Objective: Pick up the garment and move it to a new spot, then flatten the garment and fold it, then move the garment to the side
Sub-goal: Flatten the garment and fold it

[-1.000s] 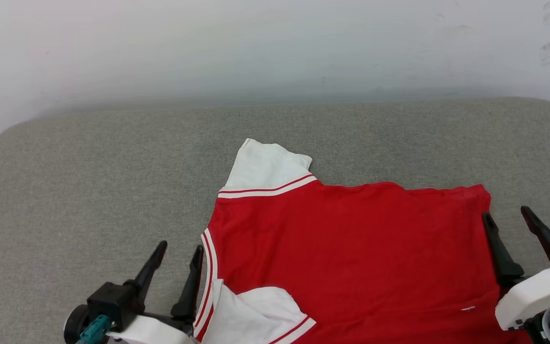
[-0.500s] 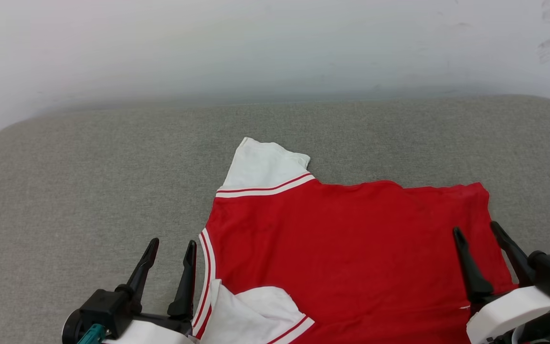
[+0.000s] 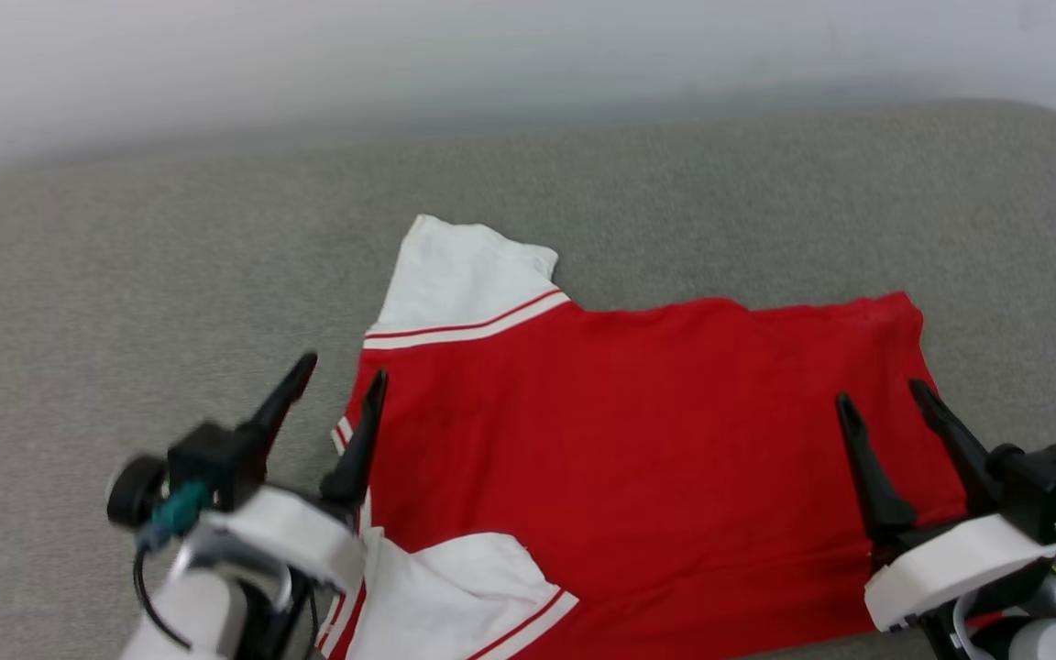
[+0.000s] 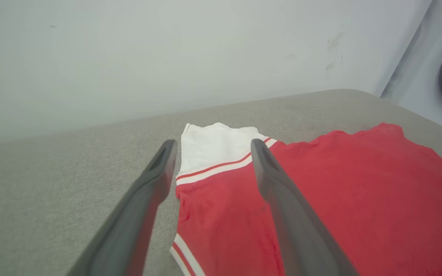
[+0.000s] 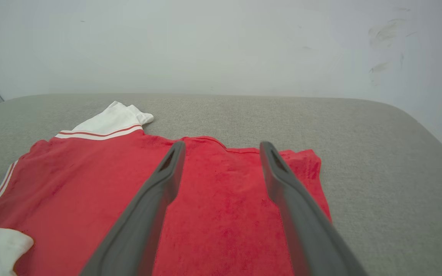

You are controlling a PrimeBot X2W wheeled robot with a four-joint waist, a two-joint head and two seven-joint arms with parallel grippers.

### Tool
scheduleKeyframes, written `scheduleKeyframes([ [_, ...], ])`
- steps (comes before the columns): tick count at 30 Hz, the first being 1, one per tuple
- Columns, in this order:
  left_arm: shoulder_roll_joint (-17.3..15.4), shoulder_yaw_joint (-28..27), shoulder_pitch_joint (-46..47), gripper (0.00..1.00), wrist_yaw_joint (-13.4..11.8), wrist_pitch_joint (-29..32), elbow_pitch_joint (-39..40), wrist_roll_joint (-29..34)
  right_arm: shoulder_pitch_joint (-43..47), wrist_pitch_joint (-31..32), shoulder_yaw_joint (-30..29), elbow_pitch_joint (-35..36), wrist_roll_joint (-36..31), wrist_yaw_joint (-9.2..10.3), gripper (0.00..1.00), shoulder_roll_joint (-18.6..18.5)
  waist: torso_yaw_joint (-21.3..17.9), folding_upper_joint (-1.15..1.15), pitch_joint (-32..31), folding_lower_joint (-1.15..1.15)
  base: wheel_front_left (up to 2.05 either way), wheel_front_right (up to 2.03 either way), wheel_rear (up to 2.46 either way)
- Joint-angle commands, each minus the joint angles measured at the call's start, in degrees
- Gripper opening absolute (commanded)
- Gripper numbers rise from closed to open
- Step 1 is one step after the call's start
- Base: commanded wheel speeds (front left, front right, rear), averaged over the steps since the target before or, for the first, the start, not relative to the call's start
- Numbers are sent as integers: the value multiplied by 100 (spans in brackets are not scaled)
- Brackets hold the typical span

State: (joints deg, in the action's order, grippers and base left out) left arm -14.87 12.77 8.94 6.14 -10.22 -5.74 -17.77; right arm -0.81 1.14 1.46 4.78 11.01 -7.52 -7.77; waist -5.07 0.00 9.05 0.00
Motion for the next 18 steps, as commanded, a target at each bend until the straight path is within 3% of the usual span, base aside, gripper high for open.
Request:
scheduleKeyframes([
  [1, -103, 50, 275, 100, 38, 142, -21, 19, -117, 20, 49, 56, -48, 7, 100, 51, -241, 0, 328, 0, 0, 0, 0],
  [8, -1000, 832, 2059, 100, 132, 1516, -359, -245, -449, -47, 257, 186, -138, 7, 100, 236, -733, 0, 1021, 0, 0, 0, 0],
  [12, -1670, 1414, 3024, 100, 135, 2472, -632, -857, -633, -126, 477, 128, -145, 7, 100, 313, -1052, 0, 1324, 0, 0, 0, 0],
  [18, -2363, 1996, 4192, 100, 131, 3837, -1028, -1868, -830, -310, 696, -53, -111, 7, 100, 400, -1409, 0, 1650, 0, 0, 0, 0],
])
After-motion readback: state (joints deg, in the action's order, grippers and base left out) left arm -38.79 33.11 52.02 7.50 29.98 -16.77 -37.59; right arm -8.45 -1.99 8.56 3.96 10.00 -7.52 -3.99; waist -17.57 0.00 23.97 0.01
